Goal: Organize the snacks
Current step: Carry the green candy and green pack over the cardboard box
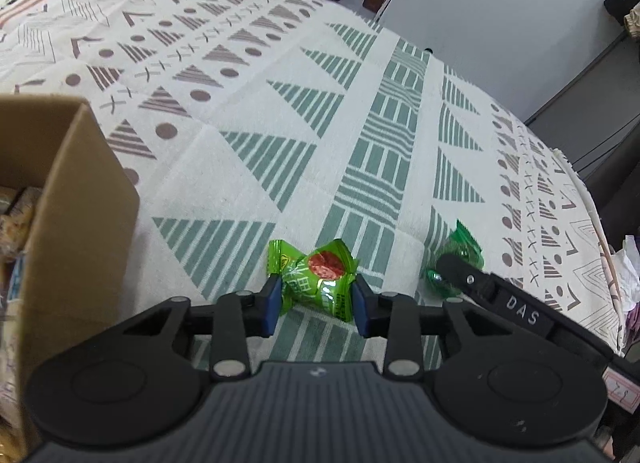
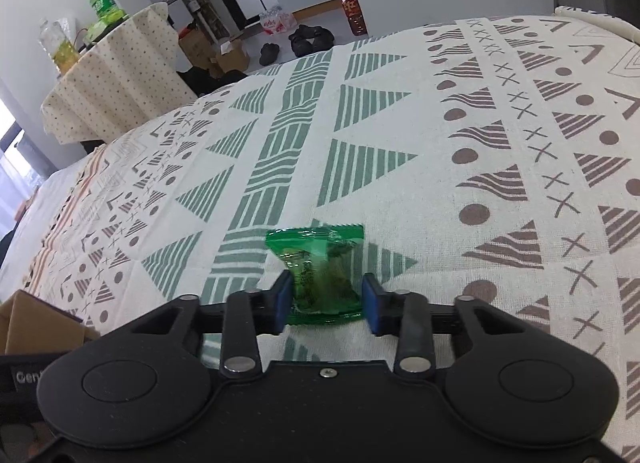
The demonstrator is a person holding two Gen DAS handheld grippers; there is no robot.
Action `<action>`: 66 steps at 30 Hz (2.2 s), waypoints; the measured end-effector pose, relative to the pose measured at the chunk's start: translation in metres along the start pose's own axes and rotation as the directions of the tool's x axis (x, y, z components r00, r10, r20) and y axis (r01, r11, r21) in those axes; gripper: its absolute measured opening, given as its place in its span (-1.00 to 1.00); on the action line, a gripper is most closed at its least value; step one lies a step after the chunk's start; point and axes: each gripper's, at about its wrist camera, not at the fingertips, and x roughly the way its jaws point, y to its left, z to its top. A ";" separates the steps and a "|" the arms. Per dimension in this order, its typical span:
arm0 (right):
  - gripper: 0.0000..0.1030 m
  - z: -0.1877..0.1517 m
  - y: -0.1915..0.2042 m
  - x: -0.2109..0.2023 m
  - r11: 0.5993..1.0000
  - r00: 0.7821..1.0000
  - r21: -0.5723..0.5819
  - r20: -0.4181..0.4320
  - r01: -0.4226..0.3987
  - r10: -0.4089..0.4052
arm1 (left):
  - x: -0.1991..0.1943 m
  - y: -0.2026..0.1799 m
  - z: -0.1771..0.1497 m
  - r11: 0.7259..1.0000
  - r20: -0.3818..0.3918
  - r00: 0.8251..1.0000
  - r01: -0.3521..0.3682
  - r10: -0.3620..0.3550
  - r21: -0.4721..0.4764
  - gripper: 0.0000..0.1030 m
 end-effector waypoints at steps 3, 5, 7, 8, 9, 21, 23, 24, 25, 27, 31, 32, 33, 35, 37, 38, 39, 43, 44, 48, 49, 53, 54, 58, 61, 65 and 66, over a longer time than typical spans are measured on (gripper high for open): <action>-0.46 -0.001 0.001 -0.007 1.000 1.000 0.013 -0.004 -0.007 0.007 | -0.007 0.001 0.001 1.000 0.011 1.000 -0.005 0.005 -0.008 -0.33; -0.47 -0.003 0.002 -0.012 1.000 1.000 0.020 0.000 -0.012 0.012 | -0.014 0.000 0.002 1.000 0.024 1.000 -0.005 0.005 -0.004 -0.33; -0.48 -0.005 0.004 -0.017 1.000 1.000 0.019 0.001 -0.016 0.016 | -0.020 -0.001 0.001 1.000 0.033 0.999 -0.003 0.003 -0.002 -0.33; -0.48 -0.006 0.005 -0.020 1.000 1.000 0.018 0.001 -0.015 0.015 | -0.023 -0.002 0.001 1.000 0.037 0.999 -0.003 0.003 0.000 -0.33; -0.48 -0.006 0.007 -0.023 1.000 1.000 0.019 0.001 -0.014 0.014 | -0.026 -0.003 0.000 1.000 0.042 0.999 -0.003 0.003 0.003 -0.33; -0.48 -0.010 0.022 -0.074 0.999 0.999 0.044 0.049 -0.012 0.010 | -0.077 -0.007 -0.020 0.999 0.107 0.994 -0.001 -0.004 0.042 -0.33; -0.48 -0.012 0.023 -0.084 0.998 0.998 0.064 0.067 -0.016 0.011 | -0.087 -0.006 -0.023 0.999 0.118 0.993 0.000 -0.005 0.048 -0.33; -0.48 -0.014 0.023 -0.089 0.997 0.997 0.075 0.073 -0.018 0.013 | -0.092 -0.006 -0.025 0.999 0.121 0.993 0.001 -0.007 0.050 -0.33; -0.48 -0.016 0.024 -0.094 0.996 0.997 0.083 0.080 -0.022 0.015 | -0.097 -0.005 -0.027 0.999 0.123 0.992 0.004 -0.010 0.052 -0.33; -0.48 -0.020 0.025 -0.103 0.995 0.996 0.096 0.090 -0.030 0.021 | -0.107 -0.004 -0.031 0.998 0.133 0.991 0.008 -0.016 0.062 -0.33; -0.48 -0.025 0.032 -0.119 0.994 0.993 0.098 0.115 -0.041 0.030 | -0.127 0.000 -0.039 0.997 0.152 0.988 0.015 -0.026 0.076 -0.33; -0.48 -0.027 0.034 -0.123 0.994 0.992 0.100 0.122 -0.047 0.035 | -0.131 0.002 -0.040 0.997 0.156 0.987 0.015 -0.027 0.077 -0.33; -0.48 -0.028 0.036 -0.126 0.994 0.991 0.100 0.128 -0.053 0.040 | -0.136 0.004 -0.041 0.997 0.159 0.987 0.017 -0.029 0.076 -0.33; -0.48 -0.031 0.041 -0.134 0.993 0.989 0.096 0.141 -0.066 0.052 | -0.145 0.008 -0.044 0.997 0.165 0.986 0.020 -0.032 0.074 -0.33; -0.48 -0.036 0.047 -0.142 0.993 0.986 0.090 0.153 -0.077 0.063 | -0.153 0.014 -0.046 0.997 0.169 0.985 0.026 -0.037 0.070 -0.33; -0.48 -0.038 0.050 -0.146 0.992 0.985 0.090 0.158 -0.084 0.069 | -0.157 0.017 -0.046 0.997 0.168 0.985 0.032 -0.043 0.064 -0.33; -0.48 -0.039 0.052 -0.149 0.992 0.984 0.091 0.163 -0.090 0.075 | -0.161 0.020 -0.047 0.997 0.170 0.984 0.035 -0.045 0.063 -0.33; -0.48 -0.046 0.063 -0.161 0.990 0.978 0.083 0.183 -0.113 0.096 | -0.173 0.033 -0.048 0.998 0.176 0.984 0.023 -0.034 0.062 -0.33; -0.48 -0.048 0.066 -0.164 0.990 0.977 0.079 0.187 -0.119 0.103 | -0.176 0.036 -0.047 0.998 0.176 0.984 0.021 -0.031 0.059 -0.33; -0.48 -0.053 0.078 -0.173 0.989 0.972 0.061 0.199 -0.137 0.122 | -0.186 0.048 -0.045 0.999 0.188 0.982 0.009 -0.019 0.053 -0.33; -0.48 -0.054 0.080 -0.174 0.988 0.972 0.058 0.200 -0.141 0.127 | -0.189 0.049 -0.044 0.999 0.190 0.982 0.007 -0.016 0.051 -0.33; -0.48 -0.057 0.090 -0.178 0.987 0.969 0.039 0.202 -0.156 0.145 | -0.204 0.061 -0.041 0.999 0.209 0.978 0.001 -0.009 0.041 -0.33; -0.48 -0.058 0.091 -0.179 0.986 0.968 0.037 0.203 -0.161 0.150 | -0.208 0.064 -0.040 0.999 0.215 0.977 -0.001 -0.008 0.042 -0.33; -0.48 -0.059 0.101 -0.181 0.984 0.964 0.015 0.200 -0.180 0.173 | -0.219 0.080 -0.034 1.000 0.223 0.975 -0.014 0.007 0.027 -0.32; -0.48 -0.061 0.110 -0.180 0.981 0.962 -0.003 0.193 -0.196 0.193 | -0.223 0.092 -0.027 1.000 0.224 0.975 -0.019 0.016 0.013 -0.32; -0.48 -0.061 0.122 -0.177 0.972 0.959 -0.012 0.165 -0.233 0.232 | -0.227 0.108 -0.022 1.000 0.224 0.974 -0.025 0.025 -0.003 -0.31; -0.48 -0.061 0.125 -0.176 0.972 0.959 -0.018 0.161 -0.235 0.235 | -0.228 0.111 -0.021 1.000 0.224 0.974 -0.025 0.025 -0.005 -0.31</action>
